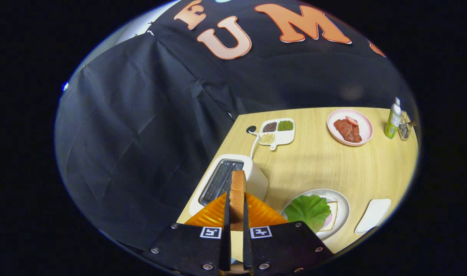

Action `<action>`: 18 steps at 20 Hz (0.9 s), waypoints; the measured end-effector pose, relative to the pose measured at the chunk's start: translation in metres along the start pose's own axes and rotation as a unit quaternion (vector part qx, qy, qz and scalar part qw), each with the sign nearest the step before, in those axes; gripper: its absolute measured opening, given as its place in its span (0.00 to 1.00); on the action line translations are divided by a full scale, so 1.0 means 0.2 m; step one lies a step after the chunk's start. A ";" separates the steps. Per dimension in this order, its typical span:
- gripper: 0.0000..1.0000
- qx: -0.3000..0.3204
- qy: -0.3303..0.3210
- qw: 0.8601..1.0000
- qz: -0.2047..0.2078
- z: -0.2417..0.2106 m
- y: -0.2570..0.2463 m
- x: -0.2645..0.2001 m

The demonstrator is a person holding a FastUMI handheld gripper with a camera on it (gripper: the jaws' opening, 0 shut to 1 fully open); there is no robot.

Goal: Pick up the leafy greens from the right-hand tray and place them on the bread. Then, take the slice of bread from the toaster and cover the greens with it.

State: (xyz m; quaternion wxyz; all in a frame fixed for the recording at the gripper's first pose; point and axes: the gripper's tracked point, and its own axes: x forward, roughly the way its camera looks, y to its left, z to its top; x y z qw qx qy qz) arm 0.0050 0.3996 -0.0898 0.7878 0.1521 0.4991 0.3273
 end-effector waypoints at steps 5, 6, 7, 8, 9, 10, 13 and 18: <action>0.13 0.033 0.010 0.999 -0.004 -0.13 -0.25 0.00; 0.13 0.042 0.016 0.999 0.000 -0.16 -0.28 0.00; 0.13 0.048 0.017 0.999 0.000 -0.19 -0.33 0.01; 0.13 0.054 0.021 0.998 -0.001 -0.22 -0.38 0.02; 0.13 0.060 0.024 0.998 -0.004 -0.25 -0.43 0.03; 0.13 0.062 0.026 0.998 -0.007 -0.29 -0.48 0.05; 0.13 0.076 0.027 0.997 -0.016 -0.40 -0.64 0.09; 0.13 0.105 0.003 0.994 -0.013 -0.43 -0.80 0.07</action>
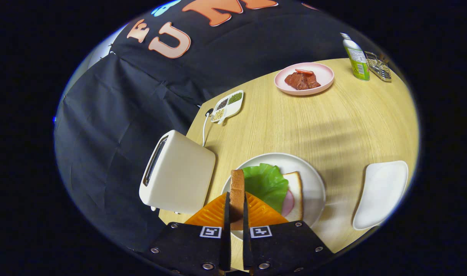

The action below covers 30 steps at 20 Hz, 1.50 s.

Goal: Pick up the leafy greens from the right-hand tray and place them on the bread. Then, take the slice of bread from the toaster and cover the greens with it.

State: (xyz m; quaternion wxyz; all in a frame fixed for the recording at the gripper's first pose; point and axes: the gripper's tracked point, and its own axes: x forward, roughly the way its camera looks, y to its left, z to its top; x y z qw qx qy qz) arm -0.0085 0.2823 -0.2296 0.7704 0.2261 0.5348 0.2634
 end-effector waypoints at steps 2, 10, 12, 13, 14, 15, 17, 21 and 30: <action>0.13 0.008 -0.006 1.000 -0.005 0.00 -0.06 -0.01; 0.44 -0.040 -0.044 0.996 -0.062 0.01 -0.29 -0.03; 0.59 -0.055 -0.076 0.993 -0.069 0.07 -0.32 -0.07; 0.64 -0.068 -0.096 0.990 -0.072 0.10 -0.32 -0.10; 0.67 -0.082 -0.116 0.987 -0.073 0.14 -0.31 -0.13; 0.71 -0.095 -0.135 0.984 -0.071 0.17 -0.29 -0.17; 0.80 -0.111 -0.168 0.977 -0.066 0.23 -0.25 -0.24; 0.95 -0.148 -0.252 0.953 -0.075 0.38 -0.21 -0.43; 0.98 -0.245 -0.445 0.849 -0.143 0.64 -0.10 -0.98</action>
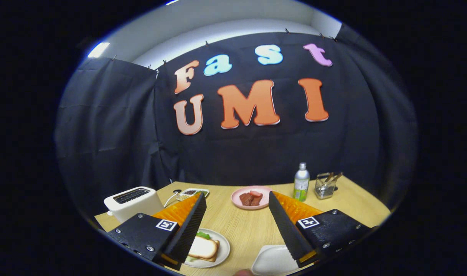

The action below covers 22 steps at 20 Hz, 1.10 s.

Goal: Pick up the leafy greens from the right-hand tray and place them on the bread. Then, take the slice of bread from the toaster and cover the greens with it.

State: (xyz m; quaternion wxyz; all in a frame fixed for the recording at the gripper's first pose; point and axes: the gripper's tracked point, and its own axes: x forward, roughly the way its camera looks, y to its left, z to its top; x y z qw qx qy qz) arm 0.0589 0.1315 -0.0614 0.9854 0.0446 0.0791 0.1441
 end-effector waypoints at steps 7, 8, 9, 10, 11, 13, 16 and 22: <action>0.98 -0.056 -0.084 0.994 -0.049 0.23 -0.03 -0.16; 0.98 -0.054 -0.091 0.993 -0.050 0.24 -0.03 -0.18; 0.98 -0.051 -0.092 0.993 -0.052 0.25 -0.03 -0.19; 0.98 -0.044 -0.092 0.993 -0.052 0.24 -0.03 -0.20; 0.99 -0.037 -0.092 0.994 -0.050 0.25 -0.03 -0.20; 0.99 -0.025 -0.098 0.994 -0.047 0.27 -0.03 -0.22; 0.99 -0.033 -0.106 0.992 -0.065 0.29 -0.08 -0.24; 0.99 -0.030 -0.109 0.990 -0.086 0.29 -0.10 -0.27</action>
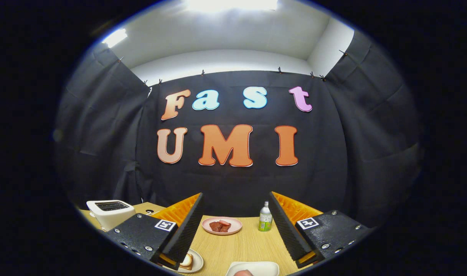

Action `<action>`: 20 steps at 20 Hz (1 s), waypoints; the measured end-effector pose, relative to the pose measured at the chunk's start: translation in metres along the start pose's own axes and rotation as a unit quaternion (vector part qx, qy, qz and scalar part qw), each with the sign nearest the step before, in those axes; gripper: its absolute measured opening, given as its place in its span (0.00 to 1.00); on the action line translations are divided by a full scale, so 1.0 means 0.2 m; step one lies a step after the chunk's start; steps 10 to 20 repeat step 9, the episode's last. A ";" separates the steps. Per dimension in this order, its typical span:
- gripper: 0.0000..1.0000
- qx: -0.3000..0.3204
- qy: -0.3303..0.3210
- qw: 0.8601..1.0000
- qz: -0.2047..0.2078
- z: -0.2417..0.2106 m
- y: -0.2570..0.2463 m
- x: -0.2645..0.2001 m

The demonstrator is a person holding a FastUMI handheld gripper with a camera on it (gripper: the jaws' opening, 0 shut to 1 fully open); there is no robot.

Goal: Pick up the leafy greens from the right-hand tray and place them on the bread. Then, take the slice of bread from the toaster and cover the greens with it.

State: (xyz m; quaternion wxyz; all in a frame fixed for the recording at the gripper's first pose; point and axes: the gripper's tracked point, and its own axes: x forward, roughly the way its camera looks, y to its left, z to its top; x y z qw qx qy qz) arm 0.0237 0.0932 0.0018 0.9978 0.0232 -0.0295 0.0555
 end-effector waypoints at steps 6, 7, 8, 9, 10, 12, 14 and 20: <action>0.98 -0.002 -0.016 1.000 -0.011 0.01 0.02 -0.02; 0.98 -0.003 -0.019 1.000 -0.010 0.01 0.03 -0.02; 0.98 -0.003 -0.020 1.000 -0.009 0.00 0.04 -0.02; 0.98 -0.005 -0.021 1.000 -0.008 0.01 0.05 -0.02; 0.98 -0.005 -0.021 1.000 -0.008 0.01 0.05 -0.02; 0.98 -0.005 -0.021 1.000 -0.008 0.01 0.05 -0.02; 0.98 -0.005 -0.021 1.000 -0.008 0.01 0.05 -0.02; 0.98 -0.005 -0.021 1.000 -0.008 0.01 0.05 -0.02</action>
